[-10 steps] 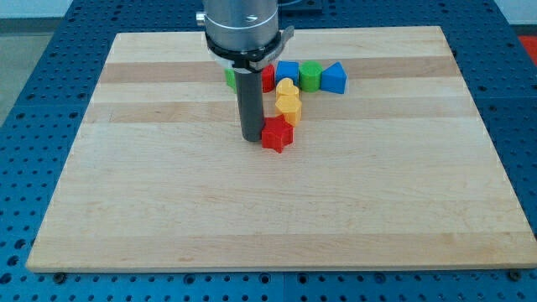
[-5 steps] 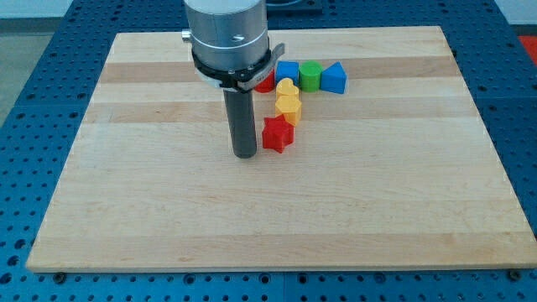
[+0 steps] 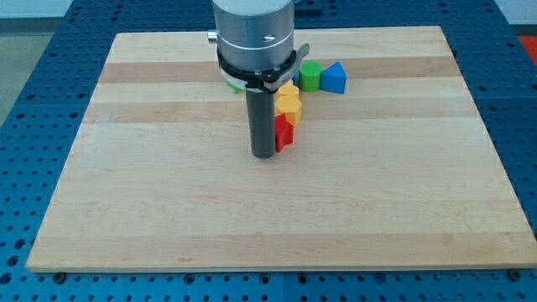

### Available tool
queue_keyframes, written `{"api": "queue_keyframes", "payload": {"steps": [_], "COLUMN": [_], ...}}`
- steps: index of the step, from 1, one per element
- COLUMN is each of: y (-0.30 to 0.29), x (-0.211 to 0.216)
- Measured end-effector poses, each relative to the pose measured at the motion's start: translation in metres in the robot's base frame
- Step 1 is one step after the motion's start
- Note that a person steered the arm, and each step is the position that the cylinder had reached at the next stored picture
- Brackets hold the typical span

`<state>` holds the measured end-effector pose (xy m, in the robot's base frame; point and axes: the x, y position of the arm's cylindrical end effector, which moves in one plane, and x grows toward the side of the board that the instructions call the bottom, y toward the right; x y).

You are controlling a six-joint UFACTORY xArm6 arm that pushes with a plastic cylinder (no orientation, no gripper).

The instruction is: Place the red star at the bottom of the yellow hexagon

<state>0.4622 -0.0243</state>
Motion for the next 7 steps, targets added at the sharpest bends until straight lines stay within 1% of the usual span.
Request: {"api": "queue_keyframes", "payload": {"steps": [1,3,6,7], "y": [0.0,0.0,0.014,0.021], "x": [-0.008,-0.008,-0.008,-0.001]}}
